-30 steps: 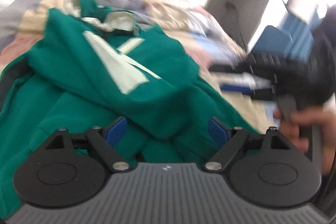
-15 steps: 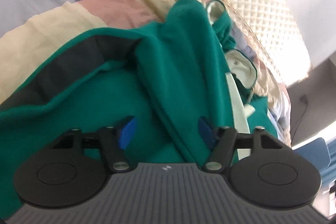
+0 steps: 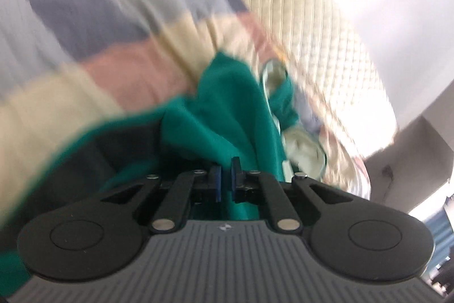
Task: Fold large clothes
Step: 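Grasp the side edge of the hoodie body with the left gripper, then fold the side edge inward with the left gripper while the right gripper grips the body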
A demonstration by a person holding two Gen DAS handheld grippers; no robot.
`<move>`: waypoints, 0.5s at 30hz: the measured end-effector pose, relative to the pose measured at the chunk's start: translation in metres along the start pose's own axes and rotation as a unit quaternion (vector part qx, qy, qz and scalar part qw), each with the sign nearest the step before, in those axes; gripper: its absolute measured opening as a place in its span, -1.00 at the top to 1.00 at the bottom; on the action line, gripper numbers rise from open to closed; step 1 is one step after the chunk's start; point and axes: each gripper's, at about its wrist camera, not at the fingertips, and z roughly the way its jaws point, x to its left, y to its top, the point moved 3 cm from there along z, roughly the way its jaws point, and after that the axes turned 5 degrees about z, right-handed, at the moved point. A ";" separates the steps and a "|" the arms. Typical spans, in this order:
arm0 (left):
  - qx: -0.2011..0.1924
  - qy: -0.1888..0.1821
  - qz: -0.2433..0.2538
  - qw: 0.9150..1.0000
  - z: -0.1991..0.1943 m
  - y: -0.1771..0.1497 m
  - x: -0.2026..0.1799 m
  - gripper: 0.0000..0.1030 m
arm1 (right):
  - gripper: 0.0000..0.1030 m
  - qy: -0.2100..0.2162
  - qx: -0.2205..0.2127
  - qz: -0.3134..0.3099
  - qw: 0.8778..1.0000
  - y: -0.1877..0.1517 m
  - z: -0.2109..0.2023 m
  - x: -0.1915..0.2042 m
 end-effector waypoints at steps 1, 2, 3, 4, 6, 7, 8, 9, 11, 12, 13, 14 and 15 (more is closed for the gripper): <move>-0.015 0.009 0.003 1.000 -0.005 0.008 0.003 0.87 | -0.27 0.001 0.000 0.000 1.000 -0.001 0.001 0.002; -0.027 0.019 0.004 0.999 -0.008 0.015 0.009 0.87 | -0.27 0.000 0.002 -0.002 1.000 -0.002 0.003 0.004; -0.034 0.033 0.009 0.999 -0.008 0.021 0.014 0.87 | -0.24 -0.002 0.006 -0.004 1.000 -0.004 0.006 0.005; -0.036 0.050 0.019 0.998 -0.007 0.024 0.019 0.87 | -0.23 -0.003 0.011 -0.008 1.000 -0.006 0.010 0.008; -0.019 0.072 0.015 0.997 0.000 0.024 0.033 0.87 | -0.22 -0.006 0.019 -0.019 1.000 -0.010 0.016 0.012; -0.005 0.077 0.007 0.997 0.004 0.022 0.039 0.86 | -0.23 -0.010 0.022 -0.028 0.999 -0.011 0.018 0.015; 0.006 0.084 0.008 0.996 0.007 0.020 0.043 0.86 | -0.23 -0.016 0.024 -0.038 0.999 -0.013 0.020 0.017; 0.014 0.089 0.011 0.996 0.008 0.018 0.045 0.85 | -0.23 -0.020 0.025 -0.045 0.998 -0.014 0.020 0.017; 0.027 0.088 0.008 0.996 0.006 0.015 0.044 0.82 | -0.23 -0.027 0.027 -0.054 0.998 -0.015 0.019 0.018; 0.031 0.086 0.008 0.996 0.003 0.013 0.041 0.78 | -0.23 -0.028 0.026 -0.054 0.998 -0.015 0.018 0.018; 0.033 0.081 0.008 0.996 0.000 0.012 0.039 0.71 | -0.23 -0.029 0.026 -0.053 0.998 -0.014 0.016 0.017; 0.034 0.074 0.010 0.997 -0.006 0.010 0.035 0.67 | -0.23 -0.031 0.026 -0.054 0.998 -0.013 0.014 0.017; 0.035 0.070 0.009 0.997 -0.012 0.006 0.032 0.58 | -0.23 -0.035 0.027 -0.056 0.997 -0.013 0.014 0.017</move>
